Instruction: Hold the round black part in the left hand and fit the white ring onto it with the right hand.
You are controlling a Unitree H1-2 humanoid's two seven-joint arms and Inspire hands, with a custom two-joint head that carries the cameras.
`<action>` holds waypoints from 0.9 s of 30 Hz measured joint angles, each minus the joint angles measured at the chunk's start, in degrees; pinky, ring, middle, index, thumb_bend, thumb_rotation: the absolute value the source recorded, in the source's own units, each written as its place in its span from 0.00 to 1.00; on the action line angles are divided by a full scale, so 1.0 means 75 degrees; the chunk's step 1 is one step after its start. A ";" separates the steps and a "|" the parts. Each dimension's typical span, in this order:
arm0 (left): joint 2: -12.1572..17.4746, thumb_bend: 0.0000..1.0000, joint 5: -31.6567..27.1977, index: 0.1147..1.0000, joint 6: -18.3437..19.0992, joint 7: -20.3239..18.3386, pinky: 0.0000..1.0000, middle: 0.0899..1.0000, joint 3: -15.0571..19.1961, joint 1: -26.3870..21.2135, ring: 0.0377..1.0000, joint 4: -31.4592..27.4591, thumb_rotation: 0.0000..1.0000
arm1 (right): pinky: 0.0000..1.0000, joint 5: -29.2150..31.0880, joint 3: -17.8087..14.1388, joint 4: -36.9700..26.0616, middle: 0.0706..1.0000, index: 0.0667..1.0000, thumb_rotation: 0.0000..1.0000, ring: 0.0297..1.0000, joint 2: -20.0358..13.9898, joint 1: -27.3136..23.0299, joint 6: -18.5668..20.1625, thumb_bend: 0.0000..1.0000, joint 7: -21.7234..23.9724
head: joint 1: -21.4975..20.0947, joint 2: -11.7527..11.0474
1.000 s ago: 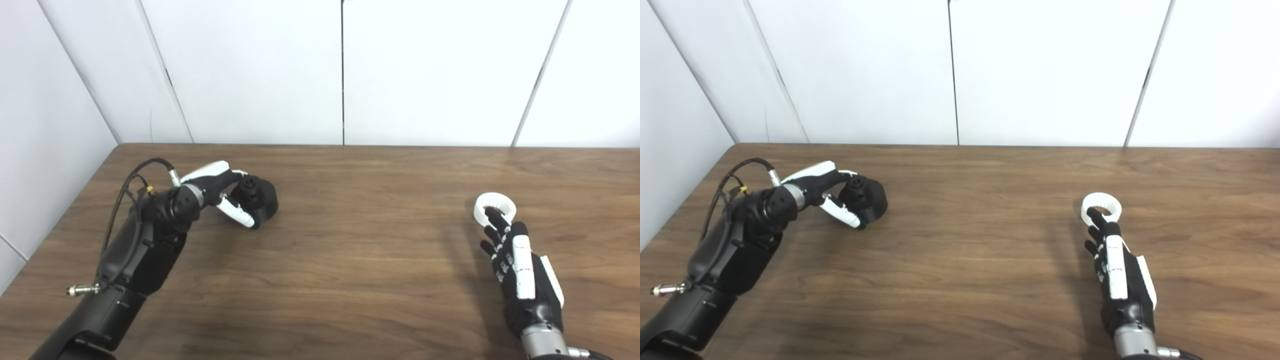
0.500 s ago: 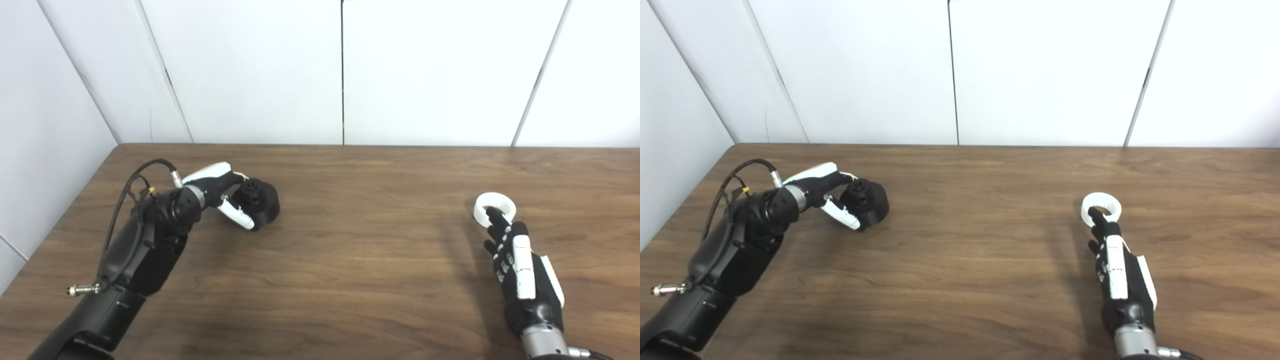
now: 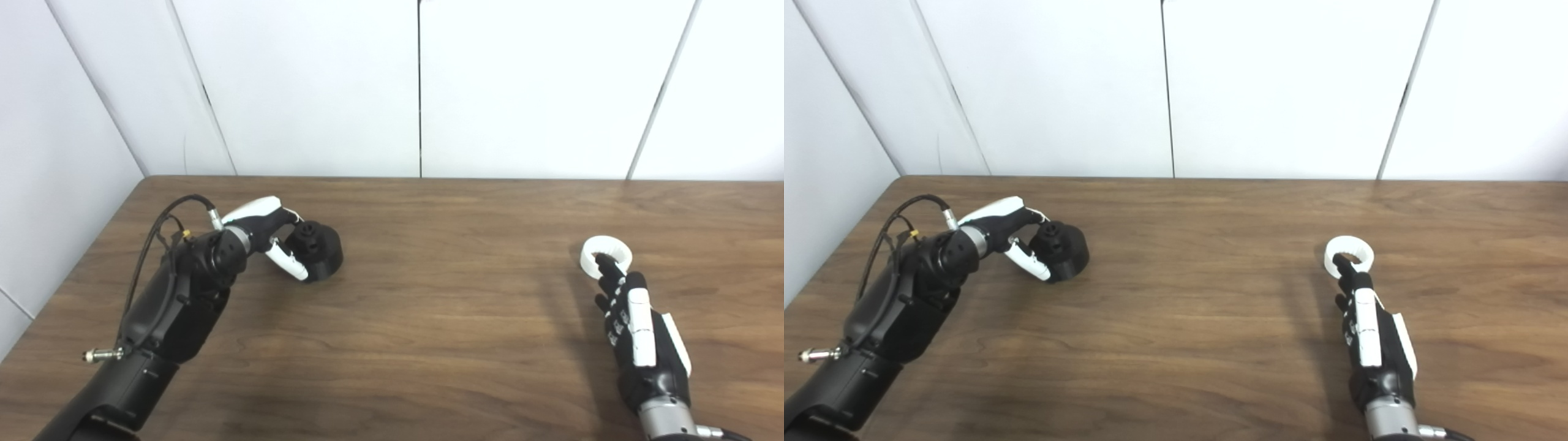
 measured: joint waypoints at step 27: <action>-0.0063 0.82 -0.0205 0.67 -0.0024 0.0510 0.93 0.94 -0.0006 0.0362 1.00 -0.0532 0.18 | 0.98 -0.0065 -0.0001 -0.0018 0.95 0.89 1.00 0.98 -0.0012 0.0000 0.0034 0.58 0.0115 | 0.0000 0.0047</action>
